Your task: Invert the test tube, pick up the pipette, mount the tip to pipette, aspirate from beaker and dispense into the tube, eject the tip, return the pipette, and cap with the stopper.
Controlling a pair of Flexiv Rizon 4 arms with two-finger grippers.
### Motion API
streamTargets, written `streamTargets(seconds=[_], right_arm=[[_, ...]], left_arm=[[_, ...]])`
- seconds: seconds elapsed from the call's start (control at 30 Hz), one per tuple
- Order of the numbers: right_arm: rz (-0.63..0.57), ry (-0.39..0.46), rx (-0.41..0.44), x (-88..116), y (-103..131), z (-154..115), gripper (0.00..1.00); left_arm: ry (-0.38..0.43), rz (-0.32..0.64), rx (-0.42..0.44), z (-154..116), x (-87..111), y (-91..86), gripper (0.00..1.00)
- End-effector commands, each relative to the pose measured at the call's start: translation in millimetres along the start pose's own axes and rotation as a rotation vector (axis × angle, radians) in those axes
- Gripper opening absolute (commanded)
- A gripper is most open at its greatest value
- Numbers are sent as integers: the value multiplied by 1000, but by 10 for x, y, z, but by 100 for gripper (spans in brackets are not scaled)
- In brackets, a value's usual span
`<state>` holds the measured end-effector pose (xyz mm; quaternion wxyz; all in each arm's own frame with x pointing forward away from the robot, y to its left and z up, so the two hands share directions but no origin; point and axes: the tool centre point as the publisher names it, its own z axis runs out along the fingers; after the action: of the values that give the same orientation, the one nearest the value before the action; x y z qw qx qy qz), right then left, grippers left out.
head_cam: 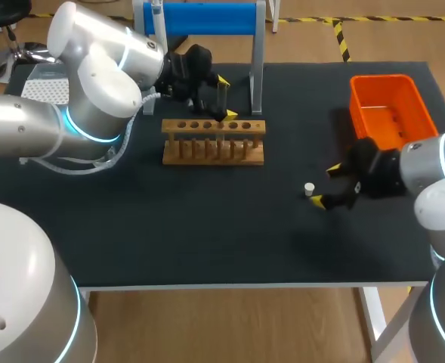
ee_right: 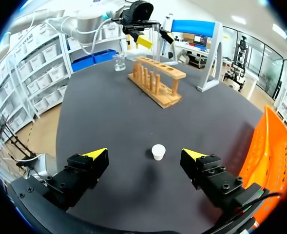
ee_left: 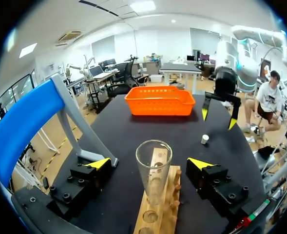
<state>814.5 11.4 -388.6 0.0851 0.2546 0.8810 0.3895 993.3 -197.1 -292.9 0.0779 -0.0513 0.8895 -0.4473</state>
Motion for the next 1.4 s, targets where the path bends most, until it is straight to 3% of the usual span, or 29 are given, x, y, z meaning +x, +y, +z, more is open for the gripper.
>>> streamTargets(seconds=[0.03,0.8,0.83,0.93,1.4], right_arm=[[1,3,7,-6,-13,86,100],[2,14,41,-78,-100,271,98],[1,14,42,-82,-101,273,88],[-1,11,45,-90,-102,277,91],[-47,-6,72,-90,-102,336,78]], left_arm=[[2,-2,-3,5,-7,-5,100],[2,-2,-3,5,-7,-5,100],[2,-2,-3,5,-7,-5,100],[2,-2,-3,5,-7,-5,100],[2,-2,-3,5,-7,-5,100]])
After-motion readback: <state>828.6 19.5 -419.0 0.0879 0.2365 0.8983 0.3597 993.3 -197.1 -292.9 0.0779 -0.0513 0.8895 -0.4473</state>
